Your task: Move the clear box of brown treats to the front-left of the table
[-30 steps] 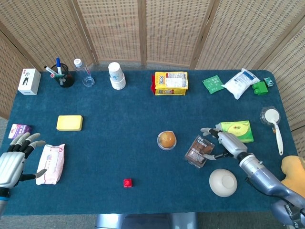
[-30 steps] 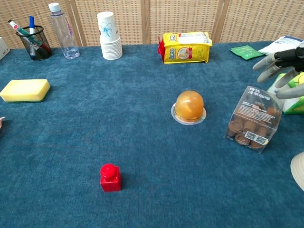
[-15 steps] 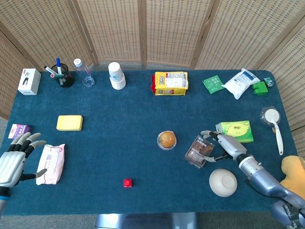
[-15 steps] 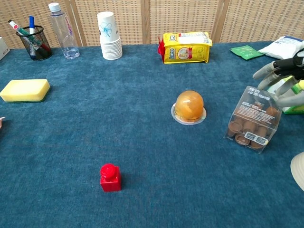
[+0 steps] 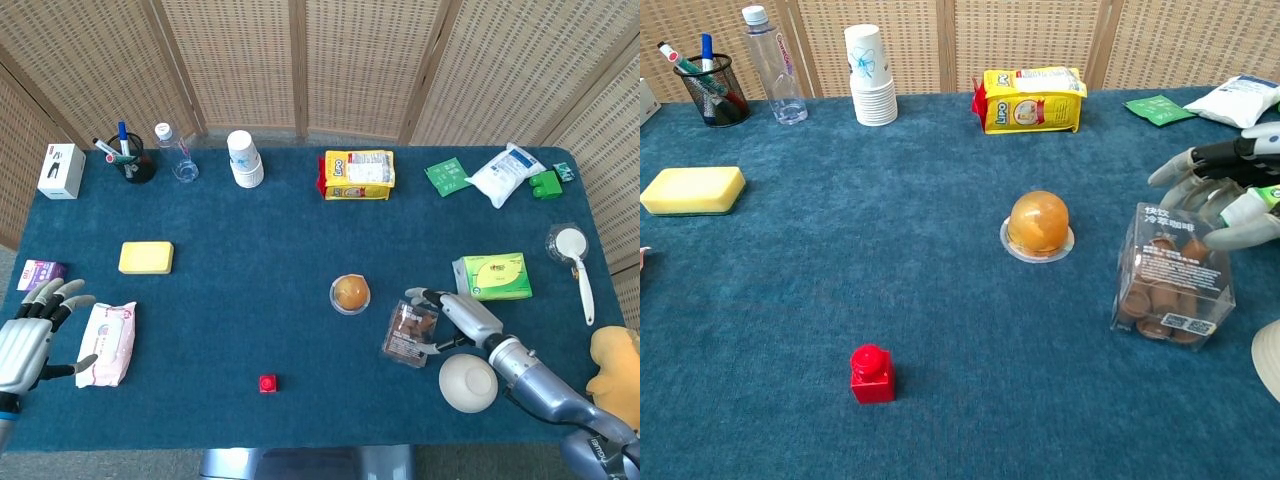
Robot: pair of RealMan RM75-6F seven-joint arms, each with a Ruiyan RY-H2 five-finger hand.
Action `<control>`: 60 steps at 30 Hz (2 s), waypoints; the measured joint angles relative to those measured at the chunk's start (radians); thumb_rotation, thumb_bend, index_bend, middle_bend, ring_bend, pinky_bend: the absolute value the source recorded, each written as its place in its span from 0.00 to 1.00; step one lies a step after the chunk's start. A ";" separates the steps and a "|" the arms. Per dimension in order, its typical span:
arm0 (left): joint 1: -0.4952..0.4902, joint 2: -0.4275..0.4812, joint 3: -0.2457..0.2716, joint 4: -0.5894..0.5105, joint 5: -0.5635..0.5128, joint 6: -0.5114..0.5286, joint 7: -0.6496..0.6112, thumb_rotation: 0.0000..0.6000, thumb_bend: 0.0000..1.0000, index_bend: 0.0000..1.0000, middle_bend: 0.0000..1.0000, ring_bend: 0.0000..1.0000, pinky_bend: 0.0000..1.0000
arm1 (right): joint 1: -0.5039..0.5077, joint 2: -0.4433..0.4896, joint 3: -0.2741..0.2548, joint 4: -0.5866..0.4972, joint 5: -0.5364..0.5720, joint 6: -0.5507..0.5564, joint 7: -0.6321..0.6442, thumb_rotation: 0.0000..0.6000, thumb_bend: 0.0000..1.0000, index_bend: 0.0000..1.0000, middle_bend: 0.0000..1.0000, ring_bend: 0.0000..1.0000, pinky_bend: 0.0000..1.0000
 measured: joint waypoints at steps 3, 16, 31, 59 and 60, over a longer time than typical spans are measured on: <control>0.000 -0.002 0.001 0.003 0.003 0.001 -0.005 1.00 0.15 0.24 0.15 0.05 0.06 | 0.000 0.002 -0.004 -0.020 -0.004 0.003 -0.015 0.78 0.25 0.15 0.26 0.22 0.24; 0.009 -0.007 0.008 0.023 0.009 0.011 -0.032 1.00 0.15 0.24 0.15 0.05 0.06 | 0.007 -0.018 -0.020 -0.113 -0.009 0.007 -0.108 0.77 0.24 0.15 0.26 0.21 0.25; 0.012 -0.009 0.008 0.025 0.013 0.018 -0.038 1.00 0.15 0.24 0.15 0.05 0.06 | 0.007 -0.006 0.019 -0.084 0.000 0.080 -0.141 0.80 0.24 0.14 0.24 0.16 0.24; 0.010 0.055 -0.004 -0.087 0.057 0.061 0.053 1.00 0.15 0.24 0.15 0.05 0.06 | -0.060 -0.184 -0.098 0.456 -0.371 0.447 -0.057 1.00 0.00 0.11 0.22 0.09 0.19; 0.011 0.056 -0.004 -0.089 0.057 0.062 0.054 1.00 0.15 0.24 0.15 0.05 0.06 | -0.058 -0.187 -0.103 0.464 -0.377 0.451 -0.054 1.00 0.00 0.11 0.22 0.09 0.19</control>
